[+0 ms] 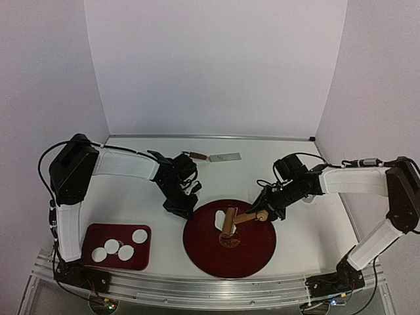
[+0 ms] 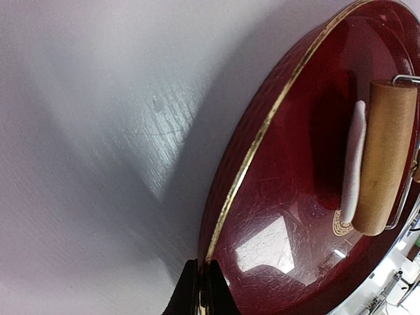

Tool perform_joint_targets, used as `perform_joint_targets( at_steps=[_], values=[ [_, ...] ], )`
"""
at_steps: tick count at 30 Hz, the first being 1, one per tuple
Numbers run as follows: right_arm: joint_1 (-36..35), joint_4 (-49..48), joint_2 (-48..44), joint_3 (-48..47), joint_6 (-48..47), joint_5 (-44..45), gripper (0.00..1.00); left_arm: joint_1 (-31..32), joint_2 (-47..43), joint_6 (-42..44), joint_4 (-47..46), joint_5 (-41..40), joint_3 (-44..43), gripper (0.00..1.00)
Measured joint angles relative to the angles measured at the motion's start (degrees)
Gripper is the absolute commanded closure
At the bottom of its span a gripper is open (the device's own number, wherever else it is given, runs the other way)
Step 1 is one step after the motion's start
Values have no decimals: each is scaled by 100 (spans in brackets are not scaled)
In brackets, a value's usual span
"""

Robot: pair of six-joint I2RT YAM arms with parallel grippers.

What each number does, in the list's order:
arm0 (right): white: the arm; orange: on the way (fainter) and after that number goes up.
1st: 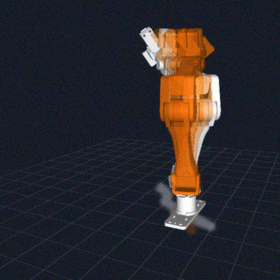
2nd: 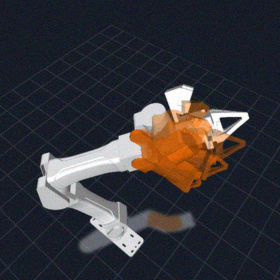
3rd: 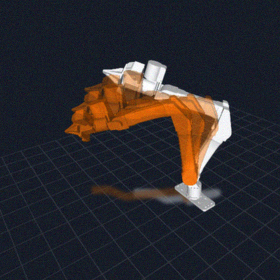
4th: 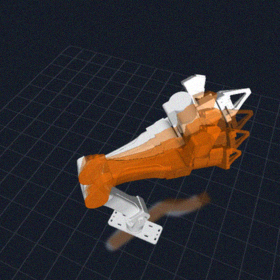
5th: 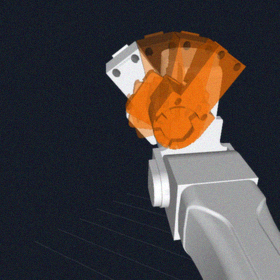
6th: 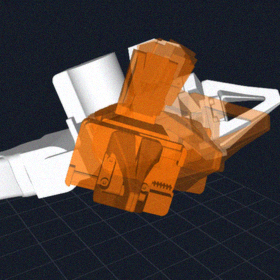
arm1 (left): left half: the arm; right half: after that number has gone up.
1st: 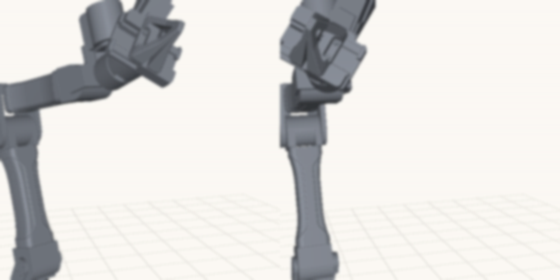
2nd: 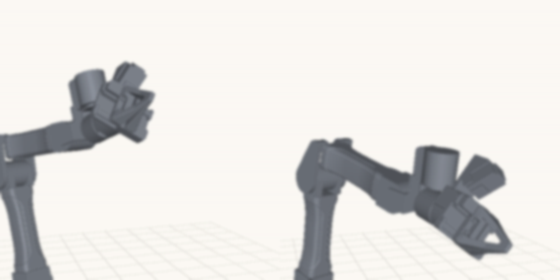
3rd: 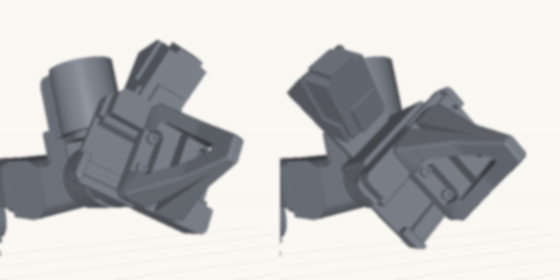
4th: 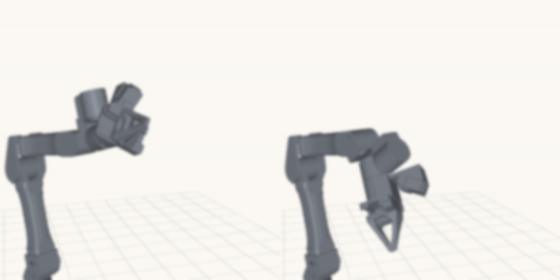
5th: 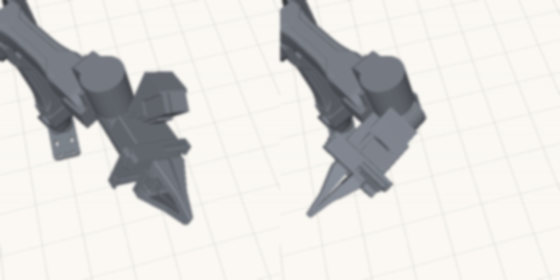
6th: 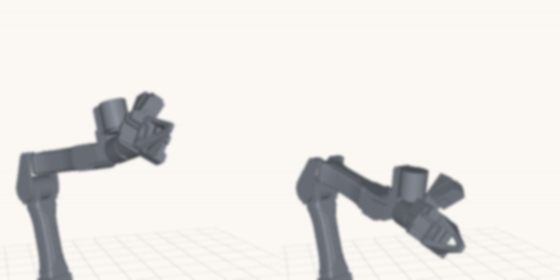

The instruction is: Roll out the dumpling wrappers from the dough

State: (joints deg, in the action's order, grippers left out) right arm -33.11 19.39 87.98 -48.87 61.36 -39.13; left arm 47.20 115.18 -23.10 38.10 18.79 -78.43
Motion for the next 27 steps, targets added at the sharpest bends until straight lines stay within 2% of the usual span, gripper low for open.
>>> perform_joint_targets(
  at_steps=[5, 15, 24, 27],
  values=[
    [271, 424, -191, 217, -140, -37, 100, 0, -93, -109, -56, -36, 136, 100],
    [281, 934, 731, -897, -651, -254, 100, -42, -142, -239, 102, -212, 148, 100],
    [324, 1409, 201, -724, -747, 258, 100, -44, -142, -244, 137, -263, 122, 100],
    [324, 1855, 141, -930, -886, 517, 100, -37, -142, -246, 141, -296, 120, 93]
  ],
)
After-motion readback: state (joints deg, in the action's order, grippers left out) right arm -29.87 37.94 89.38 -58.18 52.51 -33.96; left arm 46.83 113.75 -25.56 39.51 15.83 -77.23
